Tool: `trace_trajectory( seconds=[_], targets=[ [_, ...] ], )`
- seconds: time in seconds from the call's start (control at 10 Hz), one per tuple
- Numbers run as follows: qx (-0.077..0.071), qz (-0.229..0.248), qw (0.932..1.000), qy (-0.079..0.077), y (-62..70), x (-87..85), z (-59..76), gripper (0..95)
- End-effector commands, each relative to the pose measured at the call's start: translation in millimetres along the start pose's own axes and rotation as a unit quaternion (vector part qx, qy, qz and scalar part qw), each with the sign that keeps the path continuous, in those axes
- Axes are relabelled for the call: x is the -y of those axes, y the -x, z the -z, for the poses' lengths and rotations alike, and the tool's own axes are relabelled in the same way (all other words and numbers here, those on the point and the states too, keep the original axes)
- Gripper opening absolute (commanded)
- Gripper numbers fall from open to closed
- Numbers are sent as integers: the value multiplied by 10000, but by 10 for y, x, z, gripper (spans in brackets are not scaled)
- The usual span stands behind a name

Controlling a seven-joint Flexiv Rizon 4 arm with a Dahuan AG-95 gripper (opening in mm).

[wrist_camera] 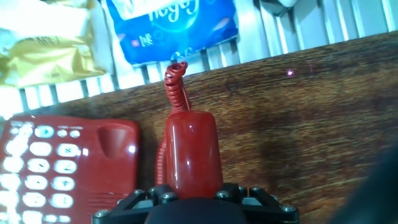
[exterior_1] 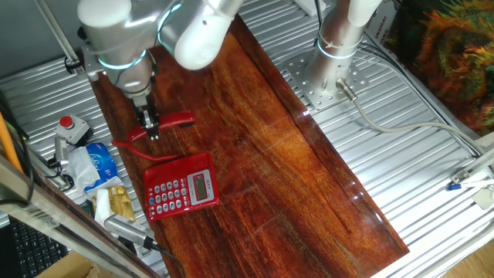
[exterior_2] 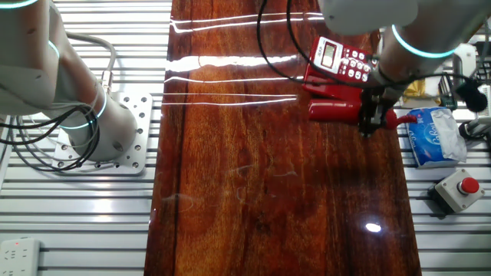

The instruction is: Place the handset of the telephone on the corresponding phone cradle

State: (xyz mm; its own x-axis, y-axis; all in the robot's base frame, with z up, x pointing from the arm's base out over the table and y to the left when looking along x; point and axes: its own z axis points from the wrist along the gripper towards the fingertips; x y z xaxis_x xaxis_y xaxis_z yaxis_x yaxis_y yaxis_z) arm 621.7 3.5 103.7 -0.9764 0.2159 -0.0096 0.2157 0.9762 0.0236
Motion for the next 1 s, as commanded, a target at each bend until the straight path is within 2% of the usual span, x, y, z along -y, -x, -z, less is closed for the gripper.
trace_trajectory(
  seconds=[0.1,0.3,0.6,0.7,1.0],
  targets=[
    [-15,-174,9998,19,16,-92,-11,0],
    [-11,-200,9998,-15,49,-206,-12,0],
    [-3,-201,9998,66,89,-310,-7,0],
    [10,-200,9998,95,103,-402,-20,0],
    [15,-202,9997,133,72,-549,-68,0]
  ],
)
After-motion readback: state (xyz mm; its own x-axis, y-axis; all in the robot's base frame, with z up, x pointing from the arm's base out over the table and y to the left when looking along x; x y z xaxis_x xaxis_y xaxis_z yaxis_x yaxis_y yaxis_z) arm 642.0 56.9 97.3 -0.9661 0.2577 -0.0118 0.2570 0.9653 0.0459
